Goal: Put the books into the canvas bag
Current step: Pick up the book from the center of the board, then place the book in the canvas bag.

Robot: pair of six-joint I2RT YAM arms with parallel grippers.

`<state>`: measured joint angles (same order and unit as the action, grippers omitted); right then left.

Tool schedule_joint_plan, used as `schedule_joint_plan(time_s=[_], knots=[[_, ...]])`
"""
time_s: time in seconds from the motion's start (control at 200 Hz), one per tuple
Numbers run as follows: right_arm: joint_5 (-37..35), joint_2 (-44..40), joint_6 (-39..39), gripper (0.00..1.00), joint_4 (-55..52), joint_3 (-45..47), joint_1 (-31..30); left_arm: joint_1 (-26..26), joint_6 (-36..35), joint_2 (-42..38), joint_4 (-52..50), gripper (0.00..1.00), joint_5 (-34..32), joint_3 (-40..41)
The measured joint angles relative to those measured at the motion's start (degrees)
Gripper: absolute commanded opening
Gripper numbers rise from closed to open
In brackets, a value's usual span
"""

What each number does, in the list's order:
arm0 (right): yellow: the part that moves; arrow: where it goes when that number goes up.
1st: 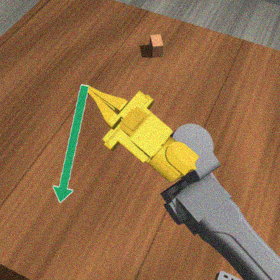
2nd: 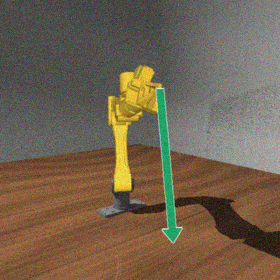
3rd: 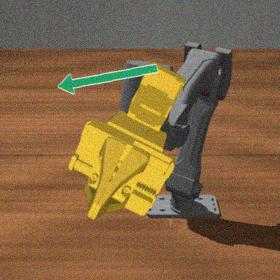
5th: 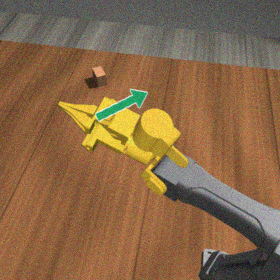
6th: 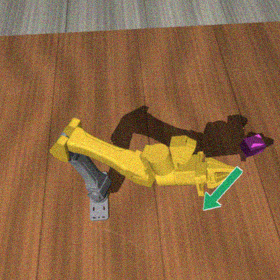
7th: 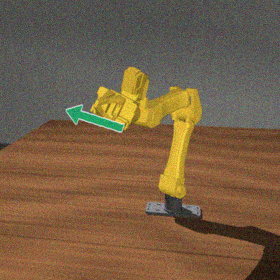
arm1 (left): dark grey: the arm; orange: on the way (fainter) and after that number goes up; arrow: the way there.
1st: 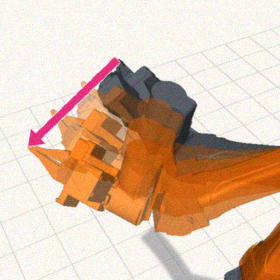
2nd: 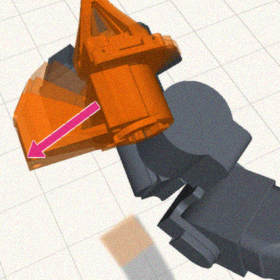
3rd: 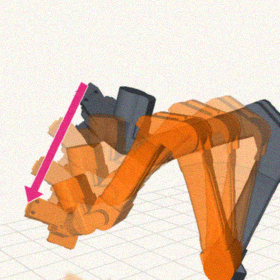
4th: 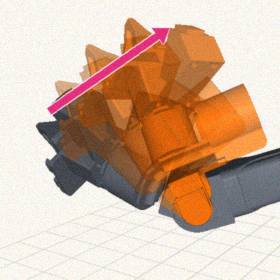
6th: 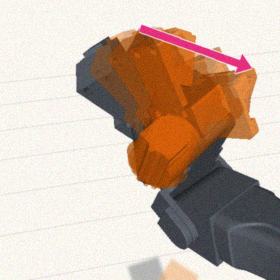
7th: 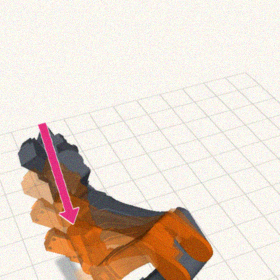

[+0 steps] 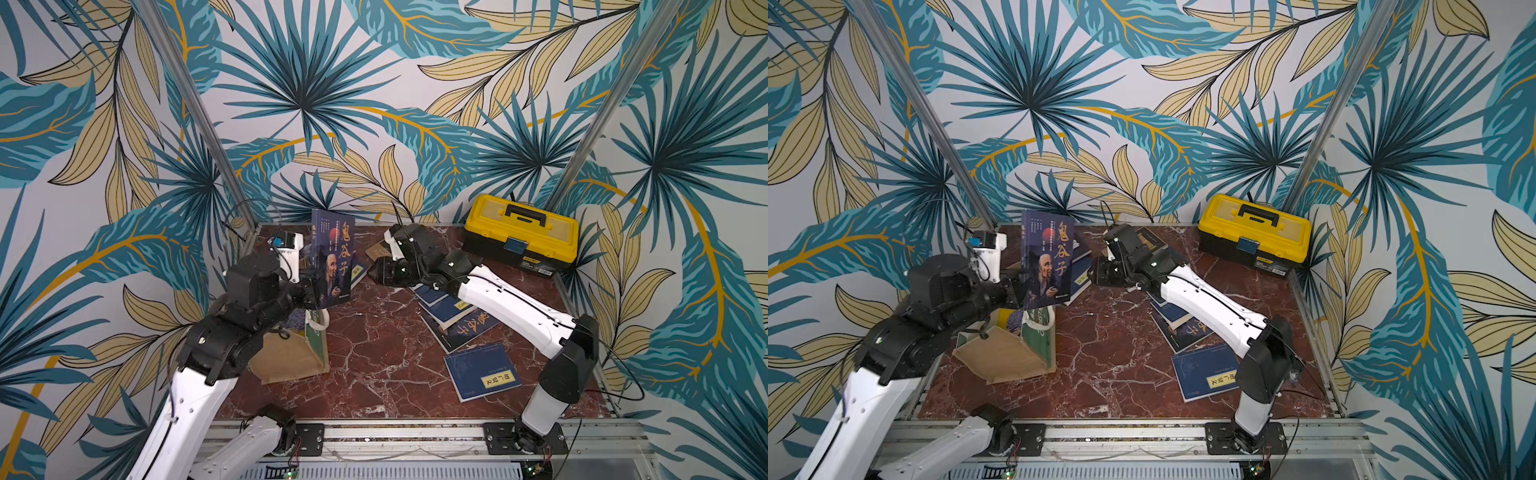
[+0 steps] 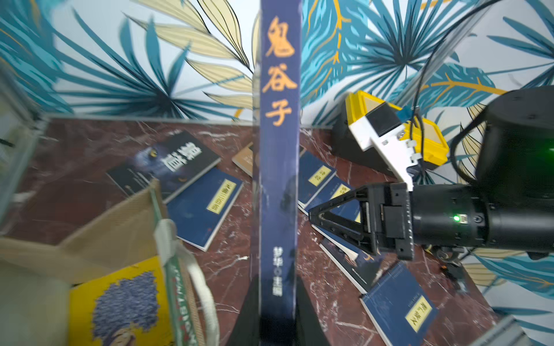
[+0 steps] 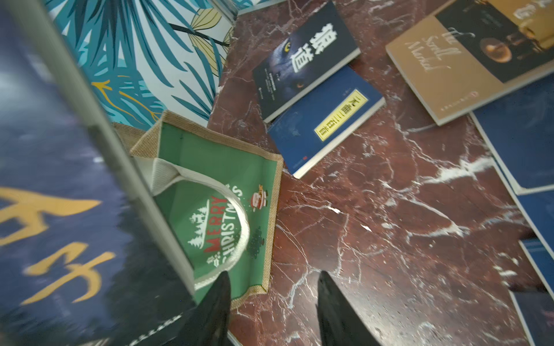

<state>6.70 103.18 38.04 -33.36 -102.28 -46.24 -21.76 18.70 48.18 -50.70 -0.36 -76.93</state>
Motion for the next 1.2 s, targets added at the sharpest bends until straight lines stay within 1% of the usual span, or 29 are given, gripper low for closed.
schedule_joint_plan(time_s=[0.175, 0.255, 0.356, 0.461, 0.576, 0.786, 0.881, 0.936, 0.987, 1.122, 1.197], knots=[[0.7, 9.2, -1.2, 0.48, -1.8, -12.6, -4.9, 0.1, -3.9, -9.5, -3.5, 0.0, -10.1, -0.5], [0.7, 12.5, -1.7, 0.5, -2.8, -17.4, -6.8, 0.1, -5.1, -13.7, -4.7, 0.0, -14.4, -0.5], [0.8, 15.6, -2.1, 0.51, -3.6, -22.5, -8.7, 0.1, -5.9, -16.9, -6.0, 0.0, -18.4, -0.4], [0.8, 19.0, -2.6, 0.51, -4.7, -27.8, -10.3, 0.1, -6.2, -18.3, -6.8, 0.0, -20.7, 0.4], [0.2, 22.9, -3.1, 0.51, -6.6, -32.5, -11.5, 0.1, -6.3, -18.5, -8.0, 0.0, -21.4, 2.2], [-1.3, 26.5, -3.2, 0.5, -11.1, -33.0, -12.0, 0.1, -6.9, -17.2, -9.4, 0.0, -21.3, 2.9], [-1.4, 26.9, -3.2, 0.44, -12.6, -33.0, -11.9, 0.1, -7.4, -15.8, -9.4, 0.0, -21.1, 2.8], [-1.4, 26.9, -3.1, 0.42, -12.9, -33.0, -11.9, 0.1, -7.7, -14.4, -9.4, 0.0, -20.6, 2.8], [-1.4, 26.9, -3.3, 0.37, -13.0, -33.0, -11.9, 0.1, -7.8, -12.9, -9.4, 0.0, -19.9, 2.8], [-1.6, 26.9, -3.5, 0.24, -13.0, -32.7, -11.9, 0.1, -7.7, -8.0, -9.4, 0.0, -16.7, 2.8], [-1.5, 26.3, -3.4, 0.21, -12.2, -31.0, -11.9, 0.1, -7.2, -5.8, -9.6, 0.0, -14.7, 2.8]])
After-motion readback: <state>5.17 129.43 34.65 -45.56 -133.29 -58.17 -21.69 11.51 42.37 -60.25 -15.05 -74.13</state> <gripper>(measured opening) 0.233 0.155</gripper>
